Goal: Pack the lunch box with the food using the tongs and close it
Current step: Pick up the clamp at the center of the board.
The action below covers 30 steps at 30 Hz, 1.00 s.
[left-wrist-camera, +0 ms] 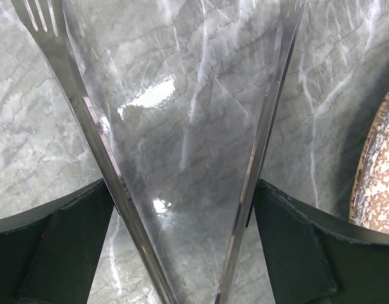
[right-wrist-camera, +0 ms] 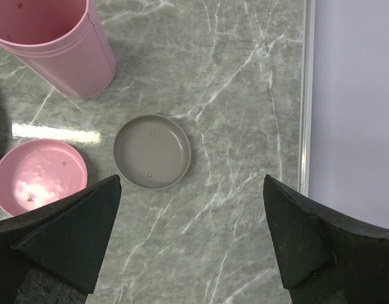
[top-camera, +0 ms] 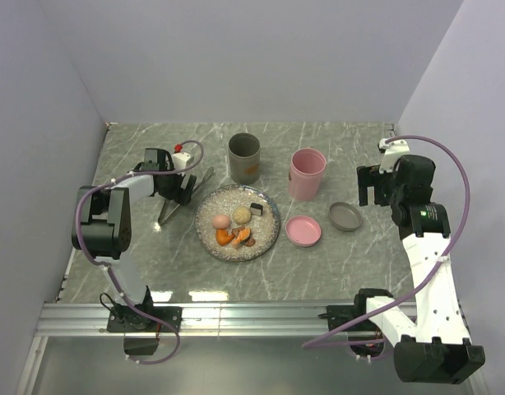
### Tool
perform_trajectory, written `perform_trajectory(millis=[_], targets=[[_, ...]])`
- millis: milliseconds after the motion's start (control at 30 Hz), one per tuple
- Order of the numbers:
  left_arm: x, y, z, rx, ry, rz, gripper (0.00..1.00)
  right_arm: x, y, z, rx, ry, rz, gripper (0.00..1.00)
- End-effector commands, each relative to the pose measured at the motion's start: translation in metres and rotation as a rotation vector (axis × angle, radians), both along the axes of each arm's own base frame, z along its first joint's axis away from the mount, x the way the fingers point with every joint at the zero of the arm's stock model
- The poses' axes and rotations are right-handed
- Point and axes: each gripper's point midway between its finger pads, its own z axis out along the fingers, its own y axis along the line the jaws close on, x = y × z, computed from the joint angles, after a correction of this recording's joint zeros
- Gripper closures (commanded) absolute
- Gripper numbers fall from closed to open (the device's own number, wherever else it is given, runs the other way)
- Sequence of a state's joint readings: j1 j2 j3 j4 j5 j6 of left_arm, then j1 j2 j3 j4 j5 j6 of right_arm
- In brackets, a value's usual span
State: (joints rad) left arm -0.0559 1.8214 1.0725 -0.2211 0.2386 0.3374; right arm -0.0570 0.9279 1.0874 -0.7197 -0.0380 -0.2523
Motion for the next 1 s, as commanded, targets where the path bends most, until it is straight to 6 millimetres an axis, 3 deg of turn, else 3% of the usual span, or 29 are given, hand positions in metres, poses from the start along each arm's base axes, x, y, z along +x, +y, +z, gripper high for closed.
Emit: perform_trajectory(millis=[0,267,467,567,700,967], targets=[[-0.041,0.007,-0.030,0.047,0.161,-0.001,0.05,0.000,-0.003,0.011,-0.014,-0.043,-0.010,0.00],[-0.049,0.011,-0.036,0.066,0.172,0.014,0.01,0.000,-0.003,0.010,-0.015,-0.043,-0.011,0.00],[-0.053,0.012,-0.041,0.062,0.189,0.019,0.07,-0.001,-0.003,0.010,-0.016,-0.042,-0.012,0.00],[-0.051,0.010,-0.035,0.056,0.190,0.014,0.16,-0.001,-0.004,0.012,-0.018,-0.047,-0.013,0.00],[-0.047,0.006,-0.010,0.026,0.176,0.025,0.25,-0.001,-0.002,0.014,-0.012,-0.052,-0.008,0.00],[-0.051,0.009,0.045,0.008,0.155,0.073,0.24,-0.001,0.000,0.015,0.001,-0.054,0.000,0.00]])
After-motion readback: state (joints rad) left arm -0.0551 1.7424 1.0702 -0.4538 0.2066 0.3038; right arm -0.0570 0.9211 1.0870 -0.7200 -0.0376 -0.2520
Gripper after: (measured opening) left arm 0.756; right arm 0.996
